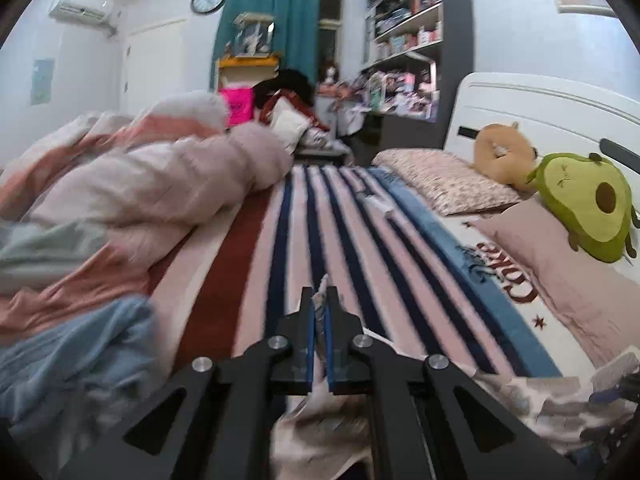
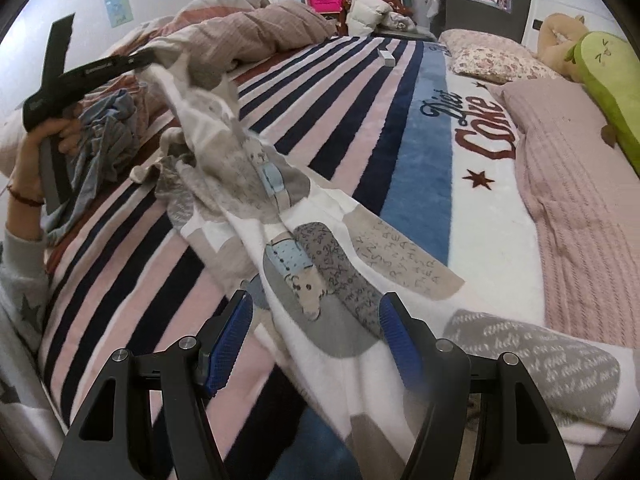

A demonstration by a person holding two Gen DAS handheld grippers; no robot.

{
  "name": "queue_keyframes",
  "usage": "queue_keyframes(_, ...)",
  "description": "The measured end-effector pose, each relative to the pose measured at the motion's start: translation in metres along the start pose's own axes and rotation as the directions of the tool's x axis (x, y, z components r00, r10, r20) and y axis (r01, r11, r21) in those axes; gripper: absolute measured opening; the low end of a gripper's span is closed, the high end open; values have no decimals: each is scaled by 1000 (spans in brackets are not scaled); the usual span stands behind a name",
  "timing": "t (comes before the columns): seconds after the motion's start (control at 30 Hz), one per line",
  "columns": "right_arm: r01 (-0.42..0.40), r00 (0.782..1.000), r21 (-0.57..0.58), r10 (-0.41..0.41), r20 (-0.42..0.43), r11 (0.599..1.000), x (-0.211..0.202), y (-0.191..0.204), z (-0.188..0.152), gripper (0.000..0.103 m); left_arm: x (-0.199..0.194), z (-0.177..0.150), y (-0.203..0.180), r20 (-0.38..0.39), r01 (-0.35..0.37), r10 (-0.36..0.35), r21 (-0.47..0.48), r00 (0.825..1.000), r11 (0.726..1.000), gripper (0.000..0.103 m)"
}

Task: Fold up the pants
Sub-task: 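Fold the held leg over the pants with the left tool and release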

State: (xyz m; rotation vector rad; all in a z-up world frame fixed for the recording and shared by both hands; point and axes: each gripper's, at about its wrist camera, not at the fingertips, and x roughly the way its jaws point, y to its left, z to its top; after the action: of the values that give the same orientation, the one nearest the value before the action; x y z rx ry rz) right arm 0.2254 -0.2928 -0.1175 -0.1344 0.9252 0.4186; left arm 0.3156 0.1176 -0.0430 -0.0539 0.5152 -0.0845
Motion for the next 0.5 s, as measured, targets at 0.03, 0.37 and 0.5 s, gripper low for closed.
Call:
queue_keyframes(0.03,1,1000,-2,-1,2,1000,-2,0,-1,61,-2,-7,9,-31,-16,15,-15,999,1000,2)
queue_keyframes(0.37,29,998,-26,-30,-52,999,21,1,-14,61,33,-67,31,-181,-212,214,31,960,977,18)
queue_keyframes(0.5,0,999,-18,-1,-34,1000,28,3,-11,61,2,-60,13,-68,-234,241,104,968,967,54)
